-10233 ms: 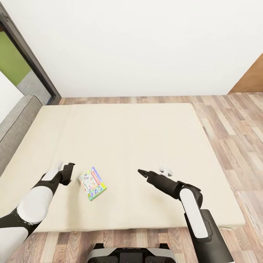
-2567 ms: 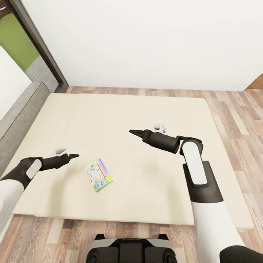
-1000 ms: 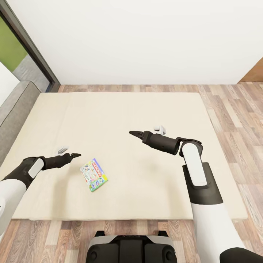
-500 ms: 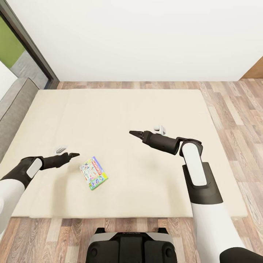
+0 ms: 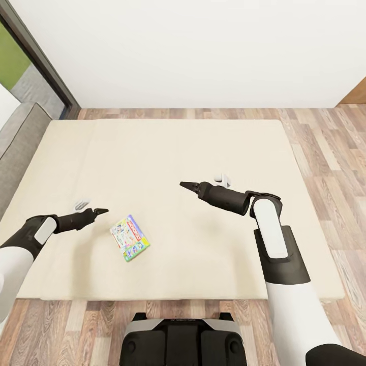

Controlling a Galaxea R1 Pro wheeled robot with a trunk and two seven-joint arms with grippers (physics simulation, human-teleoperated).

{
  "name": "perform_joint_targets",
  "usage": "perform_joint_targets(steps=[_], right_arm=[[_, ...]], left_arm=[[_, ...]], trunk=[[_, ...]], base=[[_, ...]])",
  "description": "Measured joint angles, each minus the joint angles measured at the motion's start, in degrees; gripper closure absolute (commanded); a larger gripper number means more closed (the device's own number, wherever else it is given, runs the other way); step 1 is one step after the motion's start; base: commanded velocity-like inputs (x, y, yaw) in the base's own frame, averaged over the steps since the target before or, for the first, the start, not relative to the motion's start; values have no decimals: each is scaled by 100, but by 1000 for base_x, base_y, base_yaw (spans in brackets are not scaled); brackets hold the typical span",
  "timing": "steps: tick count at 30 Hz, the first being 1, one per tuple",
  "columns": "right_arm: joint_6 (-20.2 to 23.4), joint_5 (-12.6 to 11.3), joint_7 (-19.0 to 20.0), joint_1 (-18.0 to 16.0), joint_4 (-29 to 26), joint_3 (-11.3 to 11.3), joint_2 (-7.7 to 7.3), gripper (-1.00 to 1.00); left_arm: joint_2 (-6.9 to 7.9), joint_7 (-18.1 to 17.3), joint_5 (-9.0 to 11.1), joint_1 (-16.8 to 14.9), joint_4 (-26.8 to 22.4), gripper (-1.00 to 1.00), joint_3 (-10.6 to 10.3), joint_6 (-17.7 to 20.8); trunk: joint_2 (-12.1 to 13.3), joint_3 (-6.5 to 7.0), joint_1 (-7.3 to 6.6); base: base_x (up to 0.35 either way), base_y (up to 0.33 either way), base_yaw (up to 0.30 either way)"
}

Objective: Put all the toys in the child's room - the three board games (two on the bed and one on the table), the two jigsaw puzzles on the table, and the tennis ball on the table - inside the toy box on the table in the child's room.

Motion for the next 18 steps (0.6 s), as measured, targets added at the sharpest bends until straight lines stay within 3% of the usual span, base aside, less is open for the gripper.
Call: perform_joint_targets(steps=[18], right_arm=[[0,9,0,16,0,0,0,-100]], left_arm=[[-7,19,0,-105,-5,-100,9,-25]], trunk=[[0,-170,0]], base=[[0,0,0]])
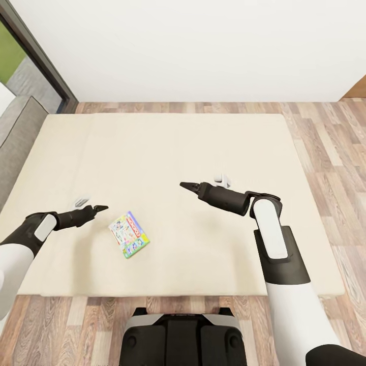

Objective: Put all the toys in the child's room - the three board games (two on the bed and one on the table), the two jigsaw puzzles on the table, and the tennis ball on the table - inside the toy box on the table in the child's room.

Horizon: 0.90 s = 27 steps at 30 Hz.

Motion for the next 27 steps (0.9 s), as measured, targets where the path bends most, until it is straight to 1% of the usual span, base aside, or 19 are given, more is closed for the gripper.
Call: perform_joint_targets(steps=[19,27], right_arm=[[0,17,0,1,0,0,0,-100],[0,21,0,1,0,0,-5,-100]], left_arm=[[-28,-7,5,-15,-16,-100,10,-13],[-33,-11,3,-71,-355,-100,16,37]], trunk=[[0,-179,0],[0,-254,0]], base=[[0,0,0],[0,0,0]])
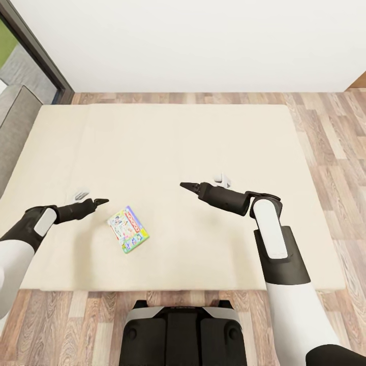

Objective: Put all the toys in the child's room - the three board games (two on the bed and one on the table), the two jigsaw puzzles on the table, and the tennis ball on the table - inside the toy box on the table in the child's room.

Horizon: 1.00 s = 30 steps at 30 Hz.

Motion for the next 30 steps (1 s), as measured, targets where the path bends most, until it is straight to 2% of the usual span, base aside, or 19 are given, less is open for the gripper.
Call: perform_joint_targets(steps=[30], right_arm=[[0,24,0,0,0,0,2,-100]], left_arm=[[-9,-10,-1,-11,-90,-100,1,1]], trunk=[[0,-283,0]], base=[[0,0,0]])
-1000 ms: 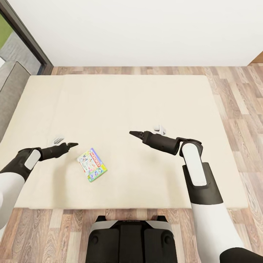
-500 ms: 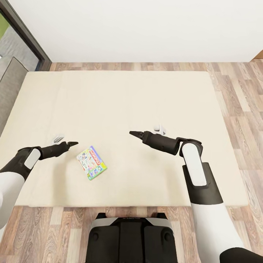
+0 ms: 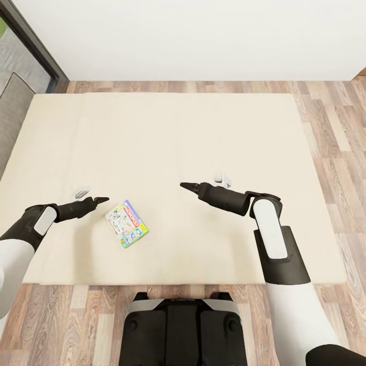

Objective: Put all the toys in the child's room - the three board games (two on the bed and one on the table), the two jigsaw puzzles on the table, and the tennis ball on the table - inside the toy box on the table in the child's room.

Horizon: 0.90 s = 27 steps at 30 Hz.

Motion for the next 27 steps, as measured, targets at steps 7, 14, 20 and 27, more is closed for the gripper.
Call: perform_joint_targets(steps=[7,14,20,27], right_arm=[[0,0,0,0,0,0,2,-100],[0,4,0,0,0,0,1,-100],[0,6,0,0,0,0,2,-100],[0,8,0,0,0,0,-1,-100]], left_arm=[[0,0,-1,0,0,-100,0,-10],[0,0,-2,1,0,-100,7,-25],[0,6,-2,2,0,-100,8,-41],[0,13,-2,0,0,-100,4,-53]], trunk=[[0,-66,0],[0,-132,0],[0,-188,0],[0,-254,0]], base=[[0,0,0],[0,0,0],[0,0,0],[0,0,0]])
